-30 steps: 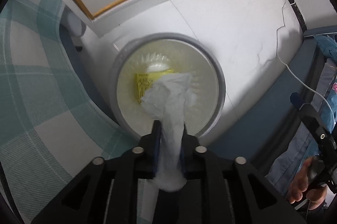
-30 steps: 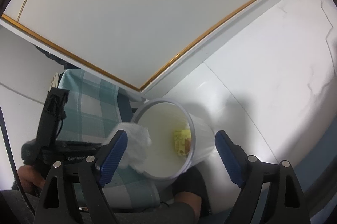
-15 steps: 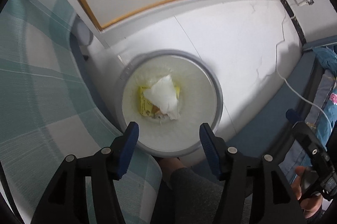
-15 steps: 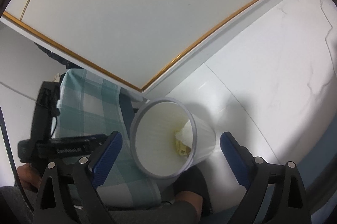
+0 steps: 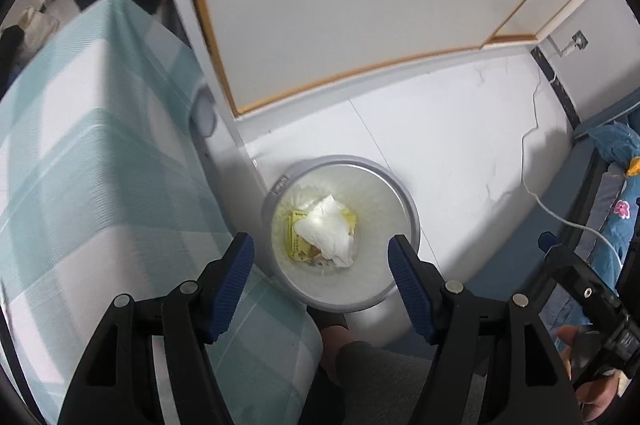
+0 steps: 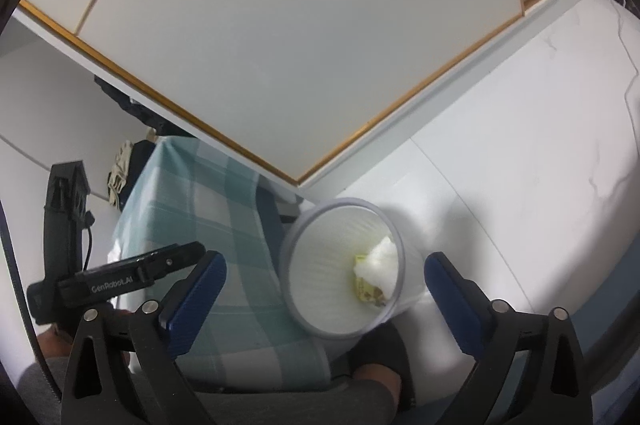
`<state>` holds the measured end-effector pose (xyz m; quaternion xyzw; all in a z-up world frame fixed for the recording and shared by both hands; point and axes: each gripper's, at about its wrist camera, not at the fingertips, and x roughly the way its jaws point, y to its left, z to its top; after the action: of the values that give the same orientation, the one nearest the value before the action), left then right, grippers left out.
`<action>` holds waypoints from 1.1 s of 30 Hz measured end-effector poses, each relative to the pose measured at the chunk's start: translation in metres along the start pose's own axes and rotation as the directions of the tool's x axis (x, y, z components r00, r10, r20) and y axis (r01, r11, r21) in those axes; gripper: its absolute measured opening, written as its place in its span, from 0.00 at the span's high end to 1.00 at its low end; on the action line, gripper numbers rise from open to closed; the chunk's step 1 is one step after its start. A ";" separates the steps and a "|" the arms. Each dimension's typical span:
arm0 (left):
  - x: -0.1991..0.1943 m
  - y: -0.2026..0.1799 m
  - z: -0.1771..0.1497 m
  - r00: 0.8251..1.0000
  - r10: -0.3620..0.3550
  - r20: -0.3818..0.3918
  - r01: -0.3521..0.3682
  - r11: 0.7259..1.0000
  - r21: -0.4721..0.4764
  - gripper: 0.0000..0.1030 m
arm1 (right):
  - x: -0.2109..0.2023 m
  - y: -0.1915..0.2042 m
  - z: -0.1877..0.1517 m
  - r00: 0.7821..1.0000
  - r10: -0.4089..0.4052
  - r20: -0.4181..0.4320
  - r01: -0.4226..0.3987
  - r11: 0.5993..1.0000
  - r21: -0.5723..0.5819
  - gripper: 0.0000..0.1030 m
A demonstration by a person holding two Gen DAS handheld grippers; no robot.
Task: Collect trash
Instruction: 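Move both grippers back over the table toward the remaining trash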
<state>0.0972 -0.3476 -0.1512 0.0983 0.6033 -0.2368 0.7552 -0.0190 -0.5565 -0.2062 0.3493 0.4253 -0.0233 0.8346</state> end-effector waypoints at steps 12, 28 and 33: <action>-0.070 0.040 -0.016 0.979 0.049 0.196 -0.035 0.997 -0.074 0.36 | -0.048 0.062 0.018 0.992 0.059 0.110 -0.050 0.995 -0.084 0.01; -0.169 0.133 -0.050 0.900 0.135 0.415 -0.039 0.972 -0.232 0.34 | -0.080 0.227 -0.001 0.968 0.128 0.218 -0.006 0.874 -0.485 0.00; -0.191 0.166 -0.067 0.879 0.175 0.443 -0.040 0.954 -0.296 0.33 | -0.077 0.273 -0.014 0.967 0.171 0.190 -0.034 0.821 -0.570 0.00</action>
<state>0.0876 -0.1288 -0.0081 -0.0346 0.4256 -0.1237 0.8957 0.0139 -0.3625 -0.0019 0.1053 0.2931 0.1075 0.9442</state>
